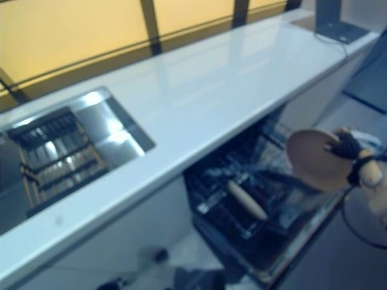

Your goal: Take plates into dishwasher

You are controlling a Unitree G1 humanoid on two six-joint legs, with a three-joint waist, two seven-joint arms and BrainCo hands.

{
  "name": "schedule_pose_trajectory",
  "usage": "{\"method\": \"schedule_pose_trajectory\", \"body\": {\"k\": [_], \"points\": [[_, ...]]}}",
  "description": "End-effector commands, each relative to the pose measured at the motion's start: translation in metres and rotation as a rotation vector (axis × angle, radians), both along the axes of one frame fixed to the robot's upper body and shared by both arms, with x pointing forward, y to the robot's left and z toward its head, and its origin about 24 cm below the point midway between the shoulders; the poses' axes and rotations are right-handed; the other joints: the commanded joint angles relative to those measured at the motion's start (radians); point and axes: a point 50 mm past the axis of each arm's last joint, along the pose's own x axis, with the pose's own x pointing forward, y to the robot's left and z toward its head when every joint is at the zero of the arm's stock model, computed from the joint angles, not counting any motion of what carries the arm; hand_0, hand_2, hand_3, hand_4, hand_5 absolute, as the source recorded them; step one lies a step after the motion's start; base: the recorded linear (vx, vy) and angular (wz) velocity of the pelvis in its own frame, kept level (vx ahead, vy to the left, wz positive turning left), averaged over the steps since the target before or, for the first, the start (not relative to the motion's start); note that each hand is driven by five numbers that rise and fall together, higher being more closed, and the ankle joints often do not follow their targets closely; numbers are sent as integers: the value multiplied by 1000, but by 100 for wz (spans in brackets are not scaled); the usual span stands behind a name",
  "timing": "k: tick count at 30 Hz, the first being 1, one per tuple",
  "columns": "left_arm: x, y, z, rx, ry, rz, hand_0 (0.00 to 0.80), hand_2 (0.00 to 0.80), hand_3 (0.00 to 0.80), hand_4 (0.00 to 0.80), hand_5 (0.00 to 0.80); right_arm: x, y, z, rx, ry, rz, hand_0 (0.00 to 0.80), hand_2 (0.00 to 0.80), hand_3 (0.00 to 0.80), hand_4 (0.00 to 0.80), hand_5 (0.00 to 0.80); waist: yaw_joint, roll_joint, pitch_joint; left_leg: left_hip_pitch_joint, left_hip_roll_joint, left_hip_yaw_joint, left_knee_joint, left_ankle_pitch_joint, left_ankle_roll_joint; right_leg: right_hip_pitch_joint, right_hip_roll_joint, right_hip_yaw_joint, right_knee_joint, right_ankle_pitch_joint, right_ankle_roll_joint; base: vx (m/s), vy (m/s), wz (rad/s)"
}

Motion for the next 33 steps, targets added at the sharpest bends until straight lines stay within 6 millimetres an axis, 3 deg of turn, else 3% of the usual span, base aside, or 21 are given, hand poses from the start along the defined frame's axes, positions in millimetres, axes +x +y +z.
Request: {"method": "schedule_pose_trajectory", "body": {"k": [1,14,33], "points": [[6,6,4,12,-22,9,0,0,0,0,0,2,5,22,15,-143,-5,800,800,800,800,800,9,-11,-3,-6,-22,26,-1,-65,37,21,25,-67,21,-67,35,-41,-36,2],[18,-7,6,-36,-69,-10,0,0,0,0,0,12,23,25,-21,-181,16,800,800,800,800,800,12,47,60,-53,-21,14,-1,-32,19,-13,24,-89,27,-70,22,-29,-11,1],[29,-18,8,-66,-99,-37,0,0,0,0,0,23,40,18,-53,-253,-23,800,800,800,800,800,29,75,93,-69,-31,-4,-1,-24,19,-23,17,-107,32,-74,17,-6,4,1]]}}
